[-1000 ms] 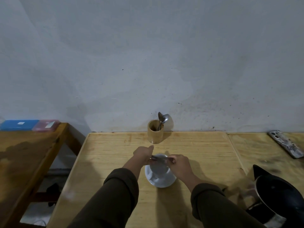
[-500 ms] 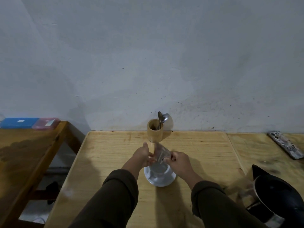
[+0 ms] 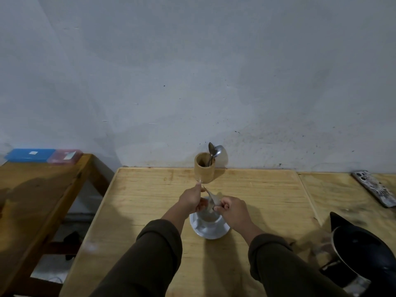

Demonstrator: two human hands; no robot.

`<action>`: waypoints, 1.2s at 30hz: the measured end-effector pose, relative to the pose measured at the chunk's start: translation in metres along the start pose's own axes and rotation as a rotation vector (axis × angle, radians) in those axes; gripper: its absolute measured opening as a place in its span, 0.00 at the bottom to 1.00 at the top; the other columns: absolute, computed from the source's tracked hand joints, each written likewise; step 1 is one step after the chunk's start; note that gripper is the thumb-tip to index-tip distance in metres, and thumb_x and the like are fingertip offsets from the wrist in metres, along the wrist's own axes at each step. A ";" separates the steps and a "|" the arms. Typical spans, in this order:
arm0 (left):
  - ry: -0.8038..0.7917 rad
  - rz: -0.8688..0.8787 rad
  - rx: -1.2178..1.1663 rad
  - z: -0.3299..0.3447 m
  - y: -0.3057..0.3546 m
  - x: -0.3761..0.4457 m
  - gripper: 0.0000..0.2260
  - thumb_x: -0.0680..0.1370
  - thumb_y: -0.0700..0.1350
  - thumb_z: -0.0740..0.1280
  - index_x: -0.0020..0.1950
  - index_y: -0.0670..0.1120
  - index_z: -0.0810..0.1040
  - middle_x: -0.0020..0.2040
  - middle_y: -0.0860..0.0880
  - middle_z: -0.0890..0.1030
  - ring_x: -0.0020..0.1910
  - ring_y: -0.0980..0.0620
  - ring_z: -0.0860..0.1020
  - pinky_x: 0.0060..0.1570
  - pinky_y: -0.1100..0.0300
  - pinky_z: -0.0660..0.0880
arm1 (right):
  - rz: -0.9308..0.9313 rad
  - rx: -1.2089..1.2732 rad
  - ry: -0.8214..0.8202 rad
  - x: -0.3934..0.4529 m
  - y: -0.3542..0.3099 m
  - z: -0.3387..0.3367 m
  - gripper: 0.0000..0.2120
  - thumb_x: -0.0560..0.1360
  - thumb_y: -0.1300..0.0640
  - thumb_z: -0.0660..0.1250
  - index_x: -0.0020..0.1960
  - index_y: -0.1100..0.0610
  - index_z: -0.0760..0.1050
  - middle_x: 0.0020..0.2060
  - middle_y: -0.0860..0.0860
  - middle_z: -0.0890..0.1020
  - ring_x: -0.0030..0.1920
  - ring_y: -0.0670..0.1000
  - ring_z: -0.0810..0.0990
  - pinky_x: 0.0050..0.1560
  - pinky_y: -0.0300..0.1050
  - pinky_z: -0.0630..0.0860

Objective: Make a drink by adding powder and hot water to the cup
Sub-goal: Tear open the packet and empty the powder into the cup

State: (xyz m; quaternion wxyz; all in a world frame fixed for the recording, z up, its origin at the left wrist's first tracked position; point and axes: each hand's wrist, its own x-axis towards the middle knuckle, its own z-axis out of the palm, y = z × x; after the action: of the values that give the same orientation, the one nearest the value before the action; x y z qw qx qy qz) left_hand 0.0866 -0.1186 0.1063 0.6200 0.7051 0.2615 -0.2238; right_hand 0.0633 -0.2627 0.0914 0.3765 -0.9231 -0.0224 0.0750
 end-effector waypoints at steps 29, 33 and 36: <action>0.146 0.205 0.218 -0.009 0.004 -0.008 0.06 0.78 0.44 0.65 0.45 0.45 0.81 0.30 0.51 0.78 0.30 0.57 0.74 0.33 0.65 0.72 | -0.088 -0.287 -0.122 0.002 -0.003 -0.002 0.09 0.73 0.62 0.63 0.35 0.55 0.71 0.37 0.50 0.74 0.40 0.50 0.72 0.40 0.41 0.69; 0.091 0.117 0.213 -0.015 0.006 -0.009 0.05 0.77 0.42 0.65 0.42 0.44 0.79 0.31 0.49 0.77 0.28 0.54 0.73 0.32 0.65 0.72 | -0.099 -0.314 -0.137 0.004 -0.003 -0.002 0.16 0.73 0.63 0.63 0.29 0.53 0.65 0.38 0.51 0.73 0.40 0.51 0.70 0.34 0.38 0.64; 0.017 0.000 0.206 -0.019 0.007 -0.010 0.07 0.77 0.38 0.64 0.39 0.42 0.76 0.32 0.46 0.75 0.28 0.53 0.72 0.26 0.66 0.72 | -0.173 -0.386 -0.146 0.004 -0.002 -0.003 0.08 0.75 0.61 0.60 0.43 0.60 0.78 0.39 0.50 0.71 0.41 0.50 0.69 0.40 0.41 0.65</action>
State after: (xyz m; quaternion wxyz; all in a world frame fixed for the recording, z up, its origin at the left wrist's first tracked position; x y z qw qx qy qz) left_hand 0.0834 -0.1010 0.1202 0.5422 0.7668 0.2422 -0.2436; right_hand 0.0675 -0.2635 0.0944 0.1952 -0.9648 -0.1428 0.1031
